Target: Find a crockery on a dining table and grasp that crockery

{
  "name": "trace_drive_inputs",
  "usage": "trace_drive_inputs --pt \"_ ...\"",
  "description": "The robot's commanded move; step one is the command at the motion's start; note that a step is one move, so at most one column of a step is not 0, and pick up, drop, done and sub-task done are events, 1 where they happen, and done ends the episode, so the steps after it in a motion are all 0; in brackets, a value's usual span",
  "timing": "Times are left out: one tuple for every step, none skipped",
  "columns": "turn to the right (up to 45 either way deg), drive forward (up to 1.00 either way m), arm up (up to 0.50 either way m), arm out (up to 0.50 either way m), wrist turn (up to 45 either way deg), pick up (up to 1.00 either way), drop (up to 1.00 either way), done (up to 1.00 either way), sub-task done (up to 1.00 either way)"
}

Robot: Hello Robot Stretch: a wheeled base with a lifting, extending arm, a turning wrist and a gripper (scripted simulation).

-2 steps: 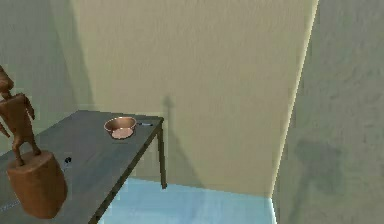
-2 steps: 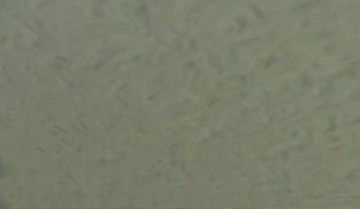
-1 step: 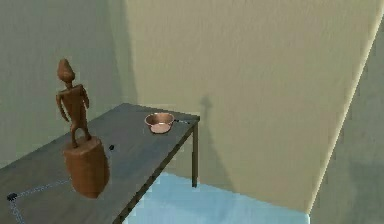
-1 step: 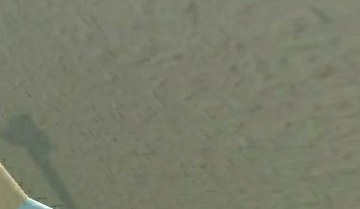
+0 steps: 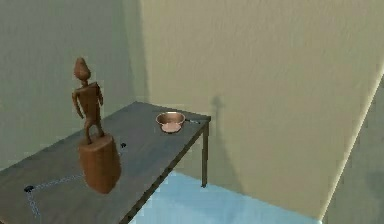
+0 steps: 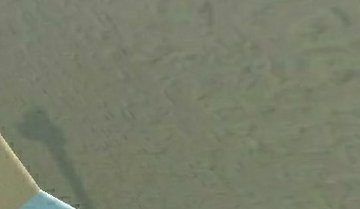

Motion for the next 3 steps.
trace_drive_inputs --pt "0.0 0.30 0.00 0.00 0.0 0.00 0.00 0.00 0.00" --pt "-45.0 0.00 0.00 0.00 0.0 0.00 0.00 0.00 0.00" --pt "-45.0 0.00 0.00 0.00 0.0 0.00 0.00 0.00 0.00"
